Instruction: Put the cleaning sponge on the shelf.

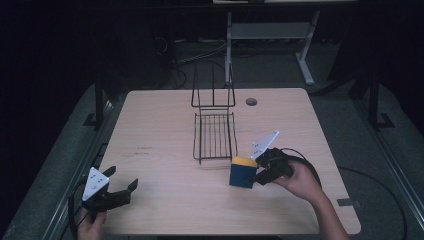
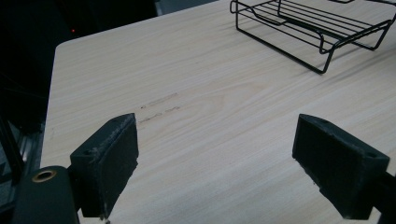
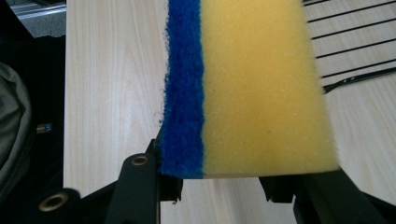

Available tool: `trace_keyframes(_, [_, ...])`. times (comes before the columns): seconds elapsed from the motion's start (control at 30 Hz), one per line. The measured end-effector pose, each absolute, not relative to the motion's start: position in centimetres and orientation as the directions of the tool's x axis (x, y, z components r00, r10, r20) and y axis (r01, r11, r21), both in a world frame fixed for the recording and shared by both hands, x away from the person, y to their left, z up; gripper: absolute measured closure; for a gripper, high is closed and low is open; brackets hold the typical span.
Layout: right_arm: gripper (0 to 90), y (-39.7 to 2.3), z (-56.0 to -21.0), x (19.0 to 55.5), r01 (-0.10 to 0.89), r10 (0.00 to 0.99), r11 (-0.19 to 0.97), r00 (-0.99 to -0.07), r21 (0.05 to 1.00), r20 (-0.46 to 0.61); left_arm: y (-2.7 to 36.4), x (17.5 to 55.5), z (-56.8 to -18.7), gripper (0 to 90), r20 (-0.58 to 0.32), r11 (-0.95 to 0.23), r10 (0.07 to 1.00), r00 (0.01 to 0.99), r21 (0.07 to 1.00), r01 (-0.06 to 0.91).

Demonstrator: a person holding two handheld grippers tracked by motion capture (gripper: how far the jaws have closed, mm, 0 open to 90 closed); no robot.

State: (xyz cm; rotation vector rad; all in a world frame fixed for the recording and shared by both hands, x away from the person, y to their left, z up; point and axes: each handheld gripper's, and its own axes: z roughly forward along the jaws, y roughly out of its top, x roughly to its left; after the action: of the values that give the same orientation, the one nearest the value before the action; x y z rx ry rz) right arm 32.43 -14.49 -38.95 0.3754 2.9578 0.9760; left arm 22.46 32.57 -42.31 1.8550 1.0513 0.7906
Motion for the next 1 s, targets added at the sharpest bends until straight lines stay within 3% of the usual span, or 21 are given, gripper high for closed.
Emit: trace_keyframes(1.0, [56.7,-12.5,-37.1,35.1,0.194,0.192,0.79,-0.979,0.582,0.066,32.7,22.5,-42.3,13.9,0.118,-0.298,0.886,0.448,0.886,0.356])
